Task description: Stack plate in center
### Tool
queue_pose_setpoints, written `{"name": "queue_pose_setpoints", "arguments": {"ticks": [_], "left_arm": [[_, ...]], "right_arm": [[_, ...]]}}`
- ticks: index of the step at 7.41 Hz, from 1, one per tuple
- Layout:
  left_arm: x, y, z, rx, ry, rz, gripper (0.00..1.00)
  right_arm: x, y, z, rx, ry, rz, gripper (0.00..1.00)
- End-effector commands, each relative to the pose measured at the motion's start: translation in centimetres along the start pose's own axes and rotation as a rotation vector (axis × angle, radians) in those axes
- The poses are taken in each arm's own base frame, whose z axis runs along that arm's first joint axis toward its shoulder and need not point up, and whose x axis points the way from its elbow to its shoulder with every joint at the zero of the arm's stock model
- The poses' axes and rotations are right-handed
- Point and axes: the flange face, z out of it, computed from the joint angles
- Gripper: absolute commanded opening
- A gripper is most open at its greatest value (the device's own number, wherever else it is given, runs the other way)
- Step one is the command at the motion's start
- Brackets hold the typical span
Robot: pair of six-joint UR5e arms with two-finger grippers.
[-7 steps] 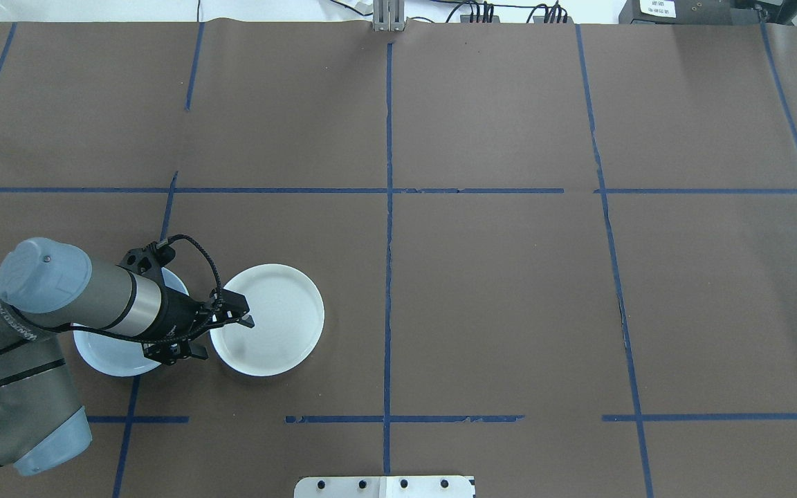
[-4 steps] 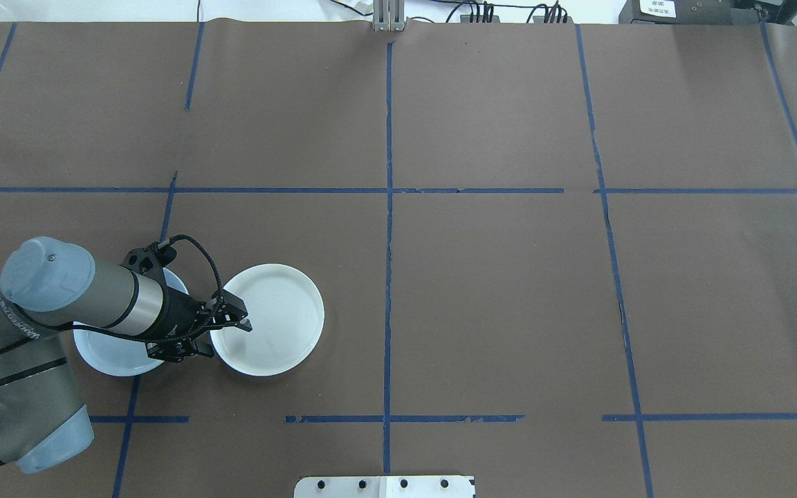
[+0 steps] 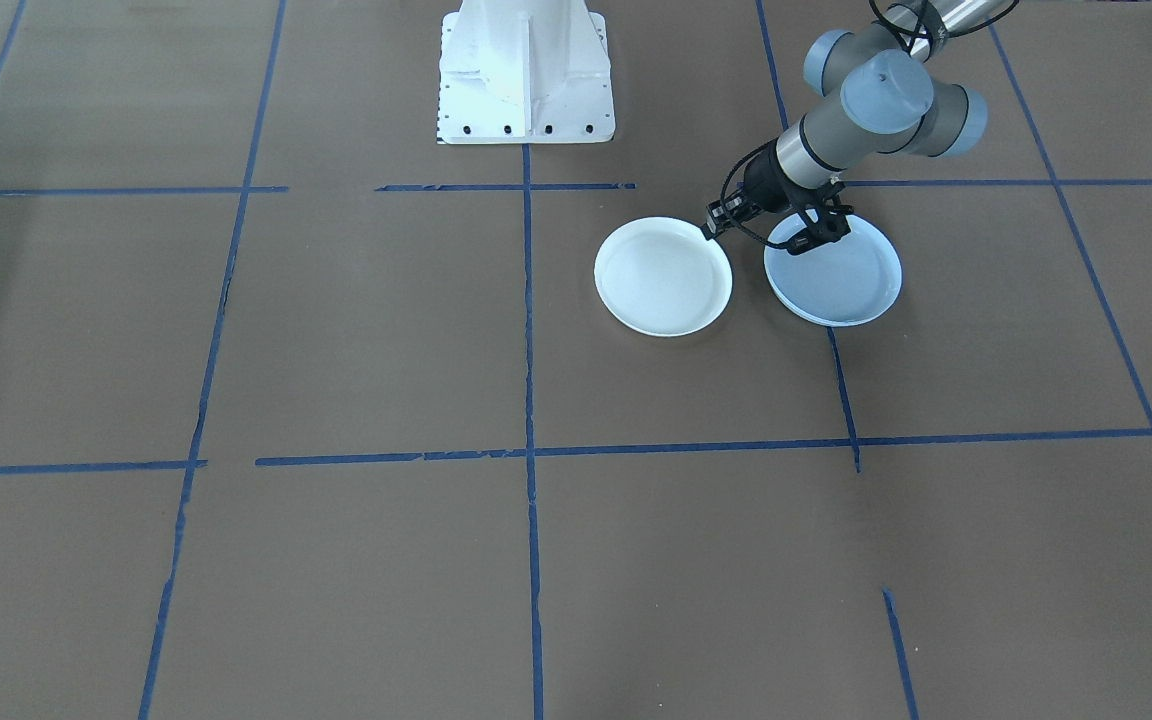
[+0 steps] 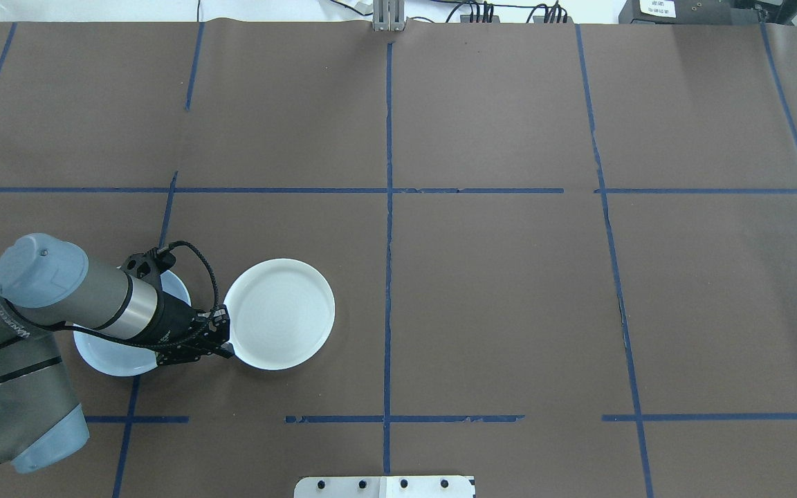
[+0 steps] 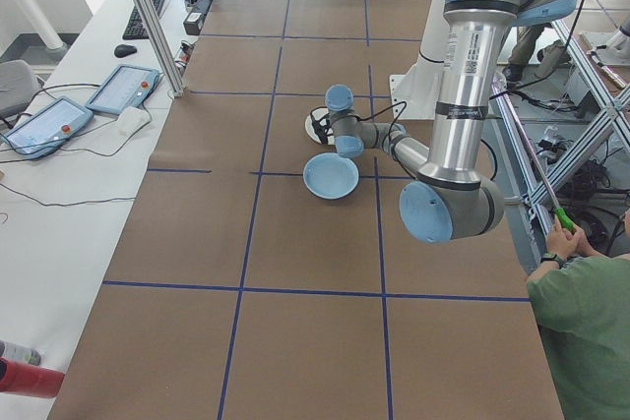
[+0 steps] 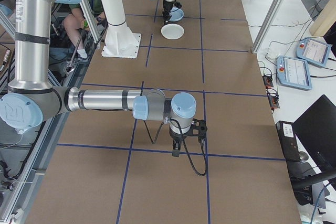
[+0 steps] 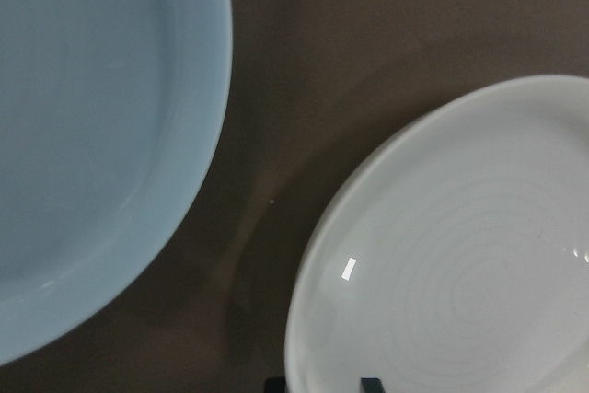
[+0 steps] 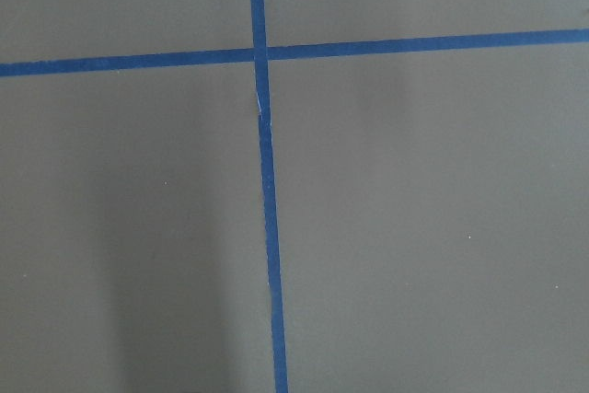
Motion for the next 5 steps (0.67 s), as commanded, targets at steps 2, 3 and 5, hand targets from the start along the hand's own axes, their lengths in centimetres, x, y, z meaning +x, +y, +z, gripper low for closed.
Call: {"name": "queue_pose_setpoints", "arguments": {"ticks": [2,3,5], "left_arm": [[0.5,0.3,-0.9,-0.009,0.020,0.012,0.00],[1.0,0.4,-2.0,-0.004,0.040,0.019,0.00],[0.3,-0.3,-1.1,0.010,0.021,-0.002,0.35]], "right_arm": [[0.0,0.0,0.0,0.000,0.000,0.000,1.00],[0.0,0.0,0.0,0.000,0.000,0.000,1.00],[0.0,0.0,0.0,0.000,0.001,0.000,1.00]]}}
